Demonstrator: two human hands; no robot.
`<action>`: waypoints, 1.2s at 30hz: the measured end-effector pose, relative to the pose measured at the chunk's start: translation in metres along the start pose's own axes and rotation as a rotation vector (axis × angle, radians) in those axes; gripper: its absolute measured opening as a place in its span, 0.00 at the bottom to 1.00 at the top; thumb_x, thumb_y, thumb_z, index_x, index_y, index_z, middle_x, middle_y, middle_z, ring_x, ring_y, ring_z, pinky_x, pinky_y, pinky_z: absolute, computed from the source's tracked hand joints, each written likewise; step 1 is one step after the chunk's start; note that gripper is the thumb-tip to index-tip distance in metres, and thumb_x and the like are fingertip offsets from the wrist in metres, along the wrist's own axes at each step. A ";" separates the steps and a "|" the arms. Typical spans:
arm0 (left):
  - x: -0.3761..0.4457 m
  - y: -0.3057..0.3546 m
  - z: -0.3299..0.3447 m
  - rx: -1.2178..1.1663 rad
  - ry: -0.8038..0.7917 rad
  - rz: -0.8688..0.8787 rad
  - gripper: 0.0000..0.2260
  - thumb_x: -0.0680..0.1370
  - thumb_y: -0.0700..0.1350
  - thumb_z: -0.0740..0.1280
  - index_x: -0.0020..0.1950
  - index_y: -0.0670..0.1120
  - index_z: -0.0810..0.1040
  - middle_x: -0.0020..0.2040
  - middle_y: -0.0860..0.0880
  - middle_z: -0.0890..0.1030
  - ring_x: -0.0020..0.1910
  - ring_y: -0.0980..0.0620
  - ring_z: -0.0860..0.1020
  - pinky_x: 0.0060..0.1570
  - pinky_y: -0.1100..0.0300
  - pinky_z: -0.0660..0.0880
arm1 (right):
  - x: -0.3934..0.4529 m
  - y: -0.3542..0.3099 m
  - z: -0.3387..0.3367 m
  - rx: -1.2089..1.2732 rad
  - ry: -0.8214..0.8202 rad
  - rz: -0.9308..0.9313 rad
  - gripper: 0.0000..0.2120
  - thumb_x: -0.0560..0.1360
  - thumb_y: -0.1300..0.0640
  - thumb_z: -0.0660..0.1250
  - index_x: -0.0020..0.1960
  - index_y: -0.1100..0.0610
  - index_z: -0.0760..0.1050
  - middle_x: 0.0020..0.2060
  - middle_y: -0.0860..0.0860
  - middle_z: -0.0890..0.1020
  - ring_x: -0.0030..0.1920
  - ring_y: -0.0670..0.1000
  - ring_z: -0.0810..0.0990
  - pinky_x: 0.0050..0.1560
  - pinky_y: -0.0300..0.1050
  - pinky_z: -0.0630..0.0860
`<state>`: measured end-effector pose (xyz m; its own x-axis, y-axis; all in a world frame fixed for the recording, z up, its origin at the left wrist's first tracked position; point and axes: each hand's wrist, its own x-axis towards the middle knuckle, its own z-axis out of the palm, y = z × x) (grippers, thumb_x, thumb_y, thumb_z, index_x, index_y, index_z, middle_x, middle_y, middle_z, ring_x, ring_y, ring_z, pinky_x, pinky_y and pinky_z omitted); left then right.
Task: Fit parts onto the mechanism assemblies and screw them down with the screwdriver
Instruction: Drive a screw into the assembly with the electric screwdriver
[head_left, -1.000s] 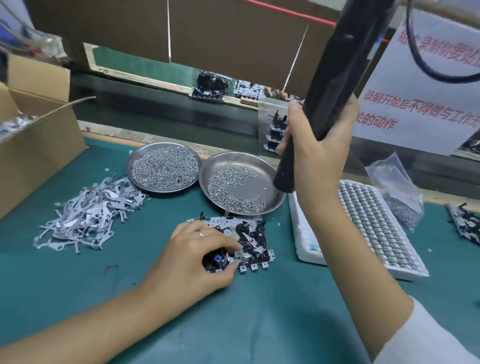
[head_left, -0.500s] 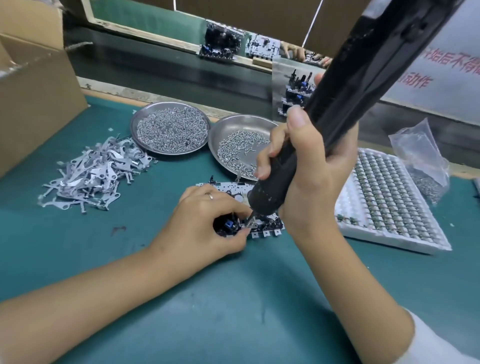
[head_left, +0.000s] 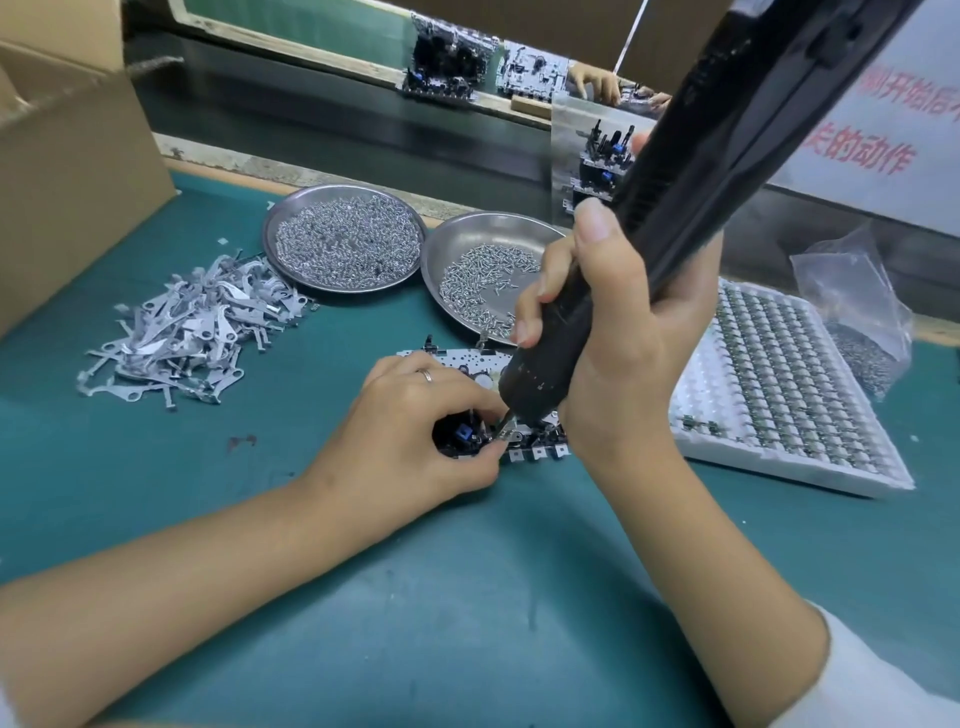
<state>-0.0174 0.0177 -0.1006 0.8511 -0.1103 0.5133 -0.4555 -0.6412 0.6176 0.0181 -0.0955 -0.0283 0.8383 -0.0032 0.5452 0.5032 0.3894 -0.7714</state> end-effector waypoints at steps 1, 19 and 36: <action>0.000 0.000 0.000 0.000 0.002 0.002 0.07 0.63 0.46 0.74 0.39 0.50 0.82 0.37 0.69 0.71 0.41 0.57 0.73 0.49 0.63 0.66 | 0.000 0.000 0.000 -0.003 0.000 -0.004 0.10 0.72 0.58 0.65 0.46 0.57 0.63 0.24 0.49 0.72 0.18 0.51 0.69 0.24 0.39 0.67; -0.001 0.004 -0.002 -0.002 -0.028 -0.059 0.07 0.64 0.46 0.73 0.41 0.50 0.84 0.37 0.62 0.77 0.41 0.58 0.74 0.52 0.62 0.66 | 0.001 0.000 -0.004 0.002 -0.018 -0.037 0.10 0.72 0.59 0.65 0.48 0.56 0.64 0.24 0.48 0.72 0.19 0.51 0.69 0.24 0.39 0.67; -0.001 0.009 -0.005 -0.015 -0.058 -0.100 0.10 0.65 0.47 0.72 0.45 0.49 0.85 0.39 0.59 0.81 0.43 0.54 0.78 0.57 0.58 0.67 | 0.008 0.005 -0.018 -0.087 -0.020 0.063 0.11 0.73 0.56 0.67 0.49 0.54 0.65 0.28 0.53 0.73 0.23 0.52 0.72 0.26 0.40 0.70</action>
<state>-0.0239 0.0155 -0.0929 0.9060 -0.0899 0.4136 -0.3707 -0.6401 0.6729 0.0308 -0.1101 -0.0334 0.8646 0.0376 0.5010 0.4672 0.3065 -0.8293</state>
